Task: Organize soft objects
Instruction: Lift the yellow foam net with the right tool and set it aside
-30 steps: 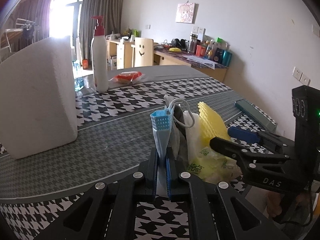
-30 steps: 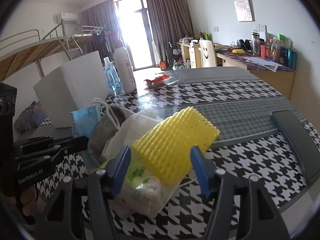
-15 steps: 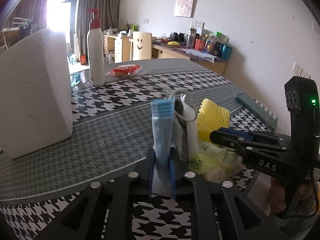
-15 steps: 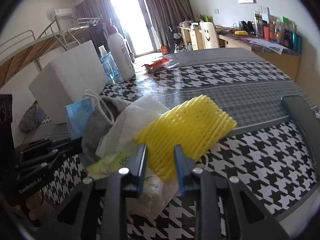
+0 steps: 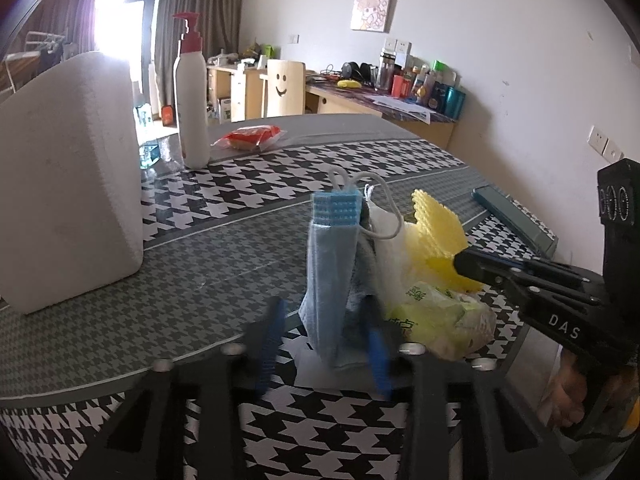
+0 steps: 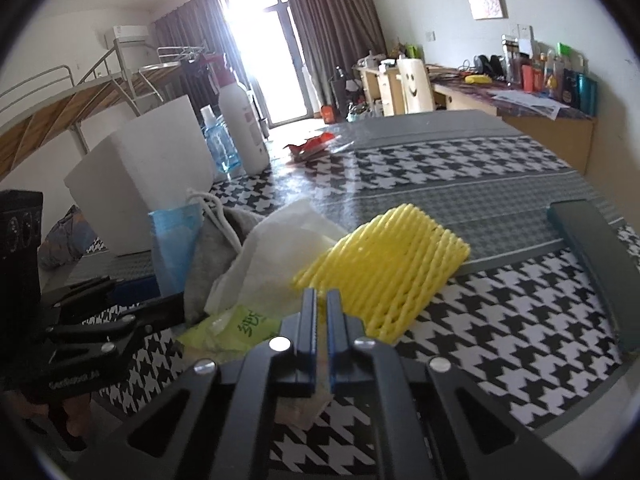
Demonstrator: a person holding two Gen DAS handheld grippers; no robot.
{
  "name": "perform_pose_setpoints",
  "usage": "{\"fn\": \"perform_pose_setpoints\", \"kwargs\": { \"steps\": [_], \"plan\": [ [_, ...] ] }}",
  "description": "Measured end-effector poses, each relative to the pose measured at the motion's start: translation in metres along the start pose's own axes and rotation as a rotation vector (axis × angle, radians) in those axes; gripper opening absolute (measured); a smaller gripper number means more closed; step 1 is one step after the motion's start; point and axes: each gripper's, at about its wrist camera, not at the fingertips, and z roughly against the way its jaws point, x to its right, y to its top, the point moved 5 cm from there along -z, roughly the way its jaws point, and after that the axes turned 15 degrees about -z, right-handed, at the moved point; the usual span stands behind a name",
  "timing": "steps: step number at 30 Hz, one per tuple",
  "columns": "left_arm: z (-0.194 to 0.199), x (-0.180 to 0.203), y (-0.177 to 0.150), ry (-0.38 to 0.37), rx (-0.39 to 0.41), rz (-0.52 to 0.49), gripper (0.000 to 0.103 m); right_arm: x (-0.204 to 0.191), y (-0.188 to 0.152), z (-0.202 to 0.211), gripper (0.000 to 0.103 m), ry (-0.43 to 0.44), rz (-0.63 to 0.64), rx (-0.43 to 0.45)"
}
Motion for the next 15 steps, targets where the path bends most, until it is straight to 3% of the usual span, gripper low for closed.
{"fn": "perform_pose_setpoints", "kwargs": {
  "steps": [3,8,9,10,11,12,13,15],
  "plan": [
    [-0.002,0.000,0.001,0.008,-0.009,-0.010,0.015,0.006,0.000,0.003,0.006,-0.029,0.002,0.009],
    [-0.005,0.001,0.001,0.005,-0.016,-0.002,0.008,0.015,0.001,0.007,0.010,-0.074,-0.004,0.026],
    [-0.006,0.001,0.002,0.004,-0.017,0.002,0.007,0.017,0.003,0.009,0.015,-0.070,-0.017,0.032],
    [-0.005,0.000,0.001,0.005,-0.016,0.006,0.007,0.018,0.004,0.011,0.035,-0.065,-0.029,0.035],
    [-0.005,0.001,0.002,0.005,-0.013,0.007,0.007,0.021,0.007,0.013,0.062,-0.065,-0.049,0.042],
    [-0.005,0.001,0.002,0.003,-0.012,0.006,0.006,0.022,0.009,0.015,0.073,-0.065,-0.063,0.058],
    [-0.005,0.002,0.002,0.003,-0.012,0.005,0.006,0.023,0.012,0.016,0.080,-0.067,-0.073,0.072],
    [-0.005,0.003,0.002,0.000,-0.011,0.002,0.006,0.025,0.016,0.010,0.080,-0.088,-0.082,0.051]
  ]
}}
